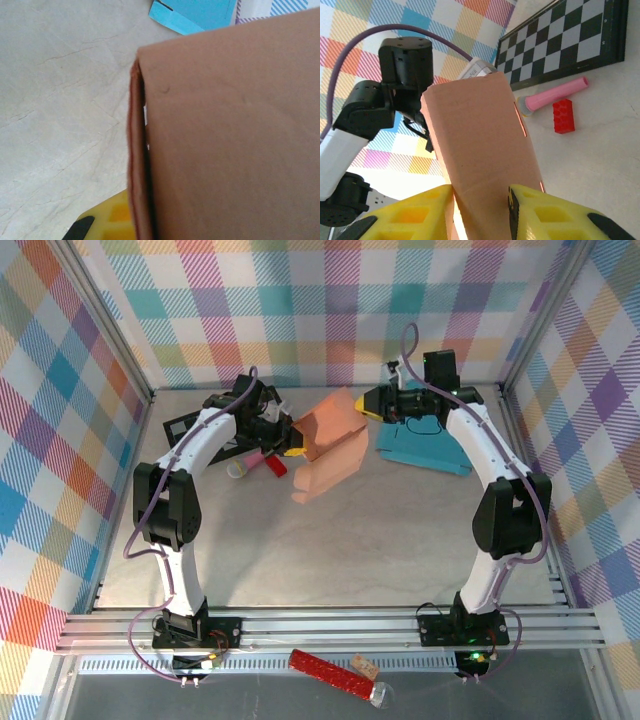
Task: Fold the paper box
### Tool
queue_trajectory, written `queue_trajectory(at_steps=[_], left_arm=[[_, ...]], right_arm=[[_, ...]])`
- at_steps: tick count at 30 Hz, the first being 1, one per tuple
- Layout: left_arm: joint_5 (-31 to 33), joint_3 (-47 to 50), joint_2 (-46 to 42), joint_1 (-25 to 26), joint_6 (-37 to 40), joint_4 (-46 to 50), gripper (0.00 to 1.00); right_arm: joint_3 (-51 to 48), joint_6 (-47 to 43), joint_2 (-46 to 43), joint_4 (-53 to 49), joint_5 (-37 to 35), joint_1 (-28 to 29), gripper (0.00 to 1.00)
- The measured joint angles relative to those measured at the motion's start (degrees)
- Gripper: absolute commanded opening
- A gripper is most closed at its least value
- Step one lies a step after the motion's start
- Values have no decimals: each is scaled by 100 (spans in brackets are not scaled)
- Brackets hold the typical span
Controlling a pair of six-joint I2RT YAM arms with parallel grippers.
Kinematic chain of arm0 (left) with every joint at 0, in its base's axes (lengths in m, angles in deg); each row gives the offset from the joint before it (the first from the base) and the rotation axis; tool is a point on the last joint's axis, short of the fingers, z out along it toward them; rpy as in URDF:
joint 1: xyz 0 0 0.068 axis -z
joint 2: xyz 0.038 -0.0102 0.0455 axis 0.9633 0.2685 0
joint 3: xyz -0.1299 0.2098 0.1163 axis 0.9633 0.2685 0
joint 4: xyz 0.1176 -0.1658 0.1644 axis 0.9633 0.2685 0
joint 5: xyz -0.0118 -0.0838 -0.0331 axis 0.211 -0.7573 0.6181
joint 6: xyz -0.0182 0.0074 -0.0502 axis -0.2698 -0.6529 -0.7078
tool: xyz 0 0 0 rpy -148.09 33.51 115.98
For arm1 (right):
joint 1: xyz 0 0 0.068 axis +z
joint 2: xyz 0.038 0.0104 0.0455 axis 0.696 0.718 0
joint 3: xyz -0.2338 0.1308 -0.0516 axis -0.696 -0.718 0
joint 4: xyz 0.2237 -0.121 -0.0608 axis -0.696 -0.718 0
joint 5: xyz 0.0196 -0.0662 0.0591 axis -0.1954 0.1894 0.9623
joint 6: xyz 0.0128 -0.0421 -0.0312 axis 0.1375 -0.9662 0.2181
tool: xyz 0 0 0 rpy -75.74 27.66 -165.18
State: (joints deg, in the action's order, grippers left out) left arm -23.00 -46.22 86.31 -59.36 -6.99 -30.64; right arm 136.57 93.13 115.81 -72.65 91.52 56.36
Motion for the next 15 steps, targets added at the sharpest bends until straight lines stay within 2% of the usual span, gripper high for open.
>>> queue_trajectory(at_steps=[11, 15], left_arm=[[-2, -2, 48, 0, -2, -4, 0], [-2, -2, 50, 0, -2, -2, 0]], right_arm=[[872, -922, 0, -1163, -1453, 507, 34], [1117, -1167, 37, -1513, -2022, 695, 30]])
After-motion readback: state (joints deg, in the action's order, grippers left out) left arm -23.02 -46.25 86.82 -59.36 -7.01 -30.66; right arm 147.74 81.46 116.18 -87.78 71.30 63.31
